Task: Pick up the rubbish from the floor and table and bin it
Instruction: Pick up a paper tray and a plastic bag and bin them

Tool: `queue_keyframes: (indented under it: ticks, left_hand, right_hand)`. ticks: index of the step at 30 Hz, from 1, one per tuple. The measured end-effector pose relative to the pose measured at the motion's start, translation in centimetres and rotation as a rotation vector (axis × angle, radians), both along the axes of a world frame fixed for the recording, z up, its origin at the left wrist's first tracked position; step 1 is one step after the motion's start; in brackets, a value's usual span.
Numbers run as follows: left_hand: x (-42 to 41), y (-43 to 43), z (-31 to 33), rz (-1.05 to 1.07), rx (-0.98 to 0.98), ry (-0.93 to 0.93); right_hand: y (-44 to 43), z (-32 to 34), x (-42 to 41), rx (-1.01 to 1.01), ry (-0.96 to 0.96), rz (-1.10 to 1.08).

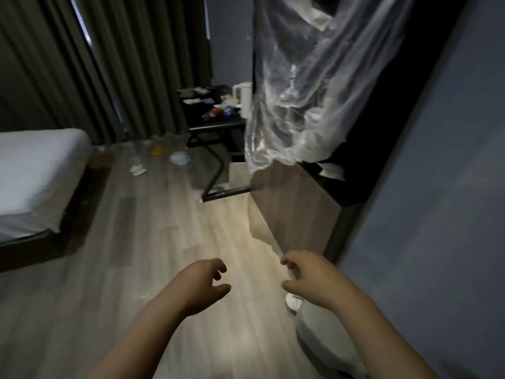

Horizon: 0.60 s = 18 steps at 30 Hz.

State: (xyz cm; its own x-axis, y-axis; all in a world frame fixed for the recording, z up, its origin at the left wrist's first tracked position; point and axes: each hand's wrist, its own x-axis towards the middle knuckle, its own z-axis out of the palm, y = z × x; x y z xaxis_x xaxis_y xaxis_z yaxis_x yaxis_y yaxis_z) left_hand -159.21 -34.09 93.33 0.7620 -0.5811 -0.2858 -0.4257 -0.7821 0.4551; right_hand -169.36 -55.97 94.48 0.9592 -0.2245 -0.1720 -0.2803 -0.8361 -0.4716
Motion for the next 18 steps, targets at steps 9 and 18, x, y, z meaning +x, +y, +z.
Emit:
queue_keyframes:
  ticks: [9,18]
  left_hand:
    - [8.0,9.4,0.3,0.239,-0.098,0.003]
    - [19.3,10.1,1.5,0.373,-0.121,-0.057]
  right_hand:
    - [7.9,1.6,13.3,-0.058,0.01,0.24]
    - [8.8,1.6,27.5,-0.094,-0.02,0.383]
